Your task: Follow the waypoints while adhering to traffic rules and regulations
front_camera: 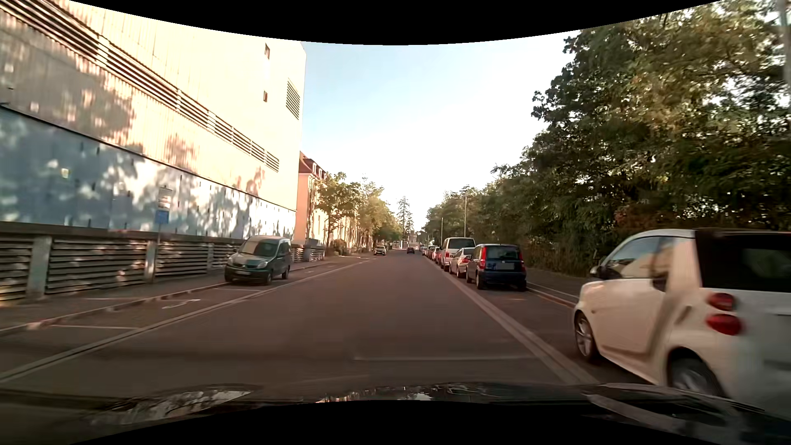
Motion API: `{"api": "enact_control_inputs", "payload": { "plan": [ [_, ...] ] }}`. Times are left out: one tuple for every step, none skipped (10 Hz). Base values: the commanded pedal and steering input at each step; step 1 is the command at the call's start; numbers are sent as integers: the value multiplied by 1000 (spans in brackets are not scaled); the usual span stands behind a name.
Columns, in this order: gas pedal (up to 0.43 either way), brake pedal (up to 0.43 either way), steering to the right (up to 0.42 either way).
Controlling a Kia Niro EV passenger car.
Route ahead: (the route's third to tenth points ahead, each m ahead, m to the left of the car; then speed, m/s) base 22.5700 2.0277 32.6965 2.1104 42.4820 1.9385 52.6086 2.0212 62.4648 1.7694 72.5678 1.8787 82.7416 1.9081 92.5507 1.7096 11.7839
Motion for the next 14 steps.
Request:
{"api": "enact_control_inputs", "payload": {
  "plan": [
    [138,0,21],
    [138,0,18],
    [138,0,14],
    [138,0,11],
    [150,0,10],
    [150,0,10],
    [150,0,9],
    [150,0,6],
    [150,0,3],
    [138,0,3],
    [138,0,3],
    [130,0,3],
    [130,0,3],
    [130,0,2]
  ]
}}
